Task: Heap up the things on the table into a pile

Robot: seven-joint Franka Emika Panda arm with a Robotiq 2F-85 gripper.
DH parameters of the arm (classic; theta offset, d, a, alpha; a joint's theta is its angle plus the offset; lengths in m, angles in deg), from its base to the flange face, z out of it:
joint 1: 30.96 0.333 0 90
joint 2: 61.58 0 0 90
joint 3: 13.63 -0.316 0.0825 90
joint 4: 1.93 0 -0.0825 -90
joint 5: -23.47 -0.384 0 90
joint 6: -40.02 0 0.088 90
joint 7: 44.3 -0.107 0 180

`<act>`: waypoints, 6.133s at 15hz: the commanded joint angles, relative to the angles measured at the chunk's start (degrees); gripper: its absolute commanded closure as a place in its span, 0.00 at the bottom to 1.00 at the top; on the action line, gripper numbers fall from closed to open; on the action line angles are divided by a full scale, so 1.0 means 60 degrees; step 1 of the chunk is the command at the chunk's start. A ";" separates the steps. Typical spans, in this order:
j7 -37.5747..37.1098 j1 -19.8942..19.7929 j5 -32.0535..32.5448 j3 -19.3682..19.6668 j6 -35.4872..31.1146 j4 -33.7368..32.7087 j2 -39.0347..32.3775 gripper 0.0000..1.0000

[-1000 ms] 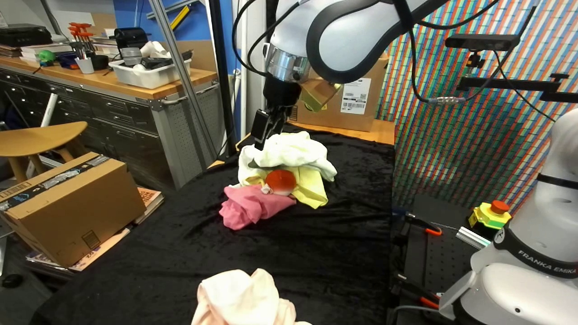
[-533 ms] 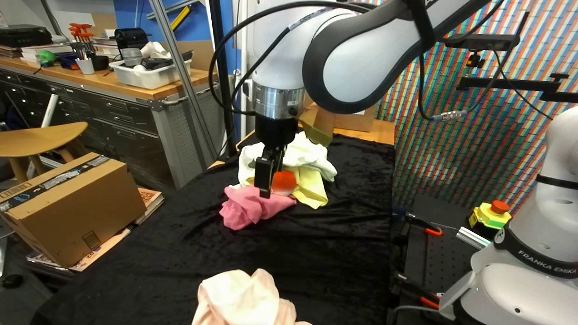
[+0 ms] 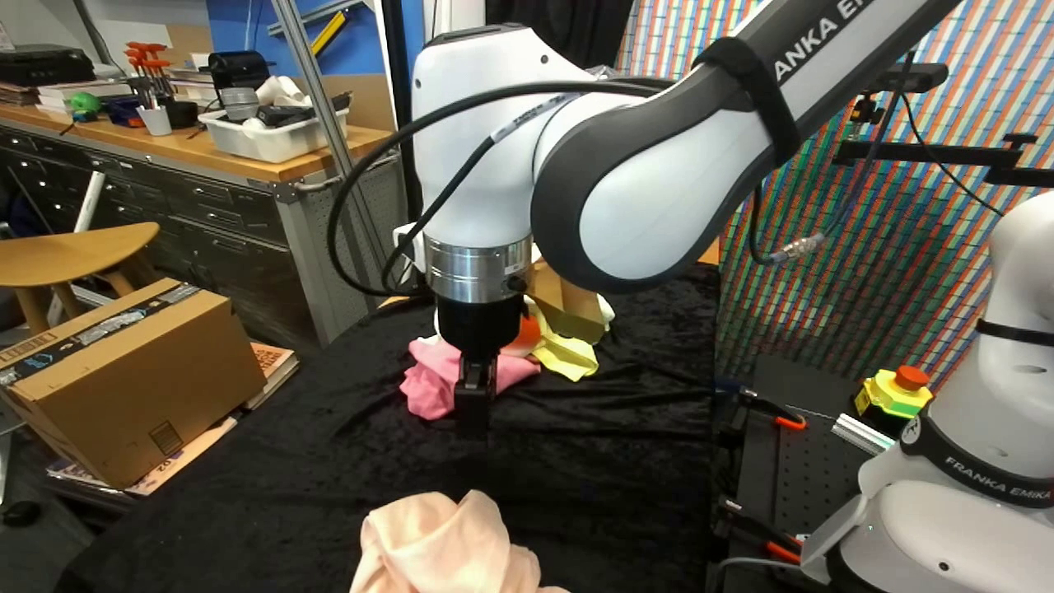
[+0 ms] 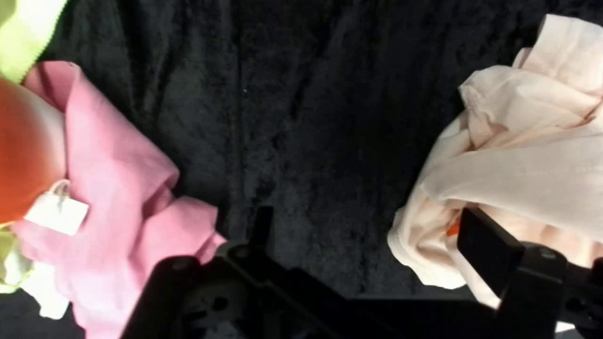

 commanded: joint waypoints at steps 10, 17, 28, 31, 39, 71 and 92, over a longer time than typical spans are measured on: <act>0.0509 0.0451 -0.1484 -0.0716 0.0168 -0.1274 -0.1156 0.00; 0.0572 0.0416 -0.2367 -0.0804 0.1462 -0.2489 -0.1741 0.00; 0.0654 0.0506 -0.2556 -0.0752 0.1841 -0.2959 -0.2246 0.00; 0.0599 0.0541 -0.2553 -0.0753 0.1763 -0.2903 -0.2397 0.00; 0.0478 0.0704 -0.2370 -0.0674 0.1332 -0.2634 -0.2748 0.00; 0.3517 -0.1103 -0.4567 -0.0683 0.4611 -0.4255 -0.1956 0.92; 0.3043 -0.1737 -0.4236 0.1019 0.5535 -0.5923 0.0271 0.92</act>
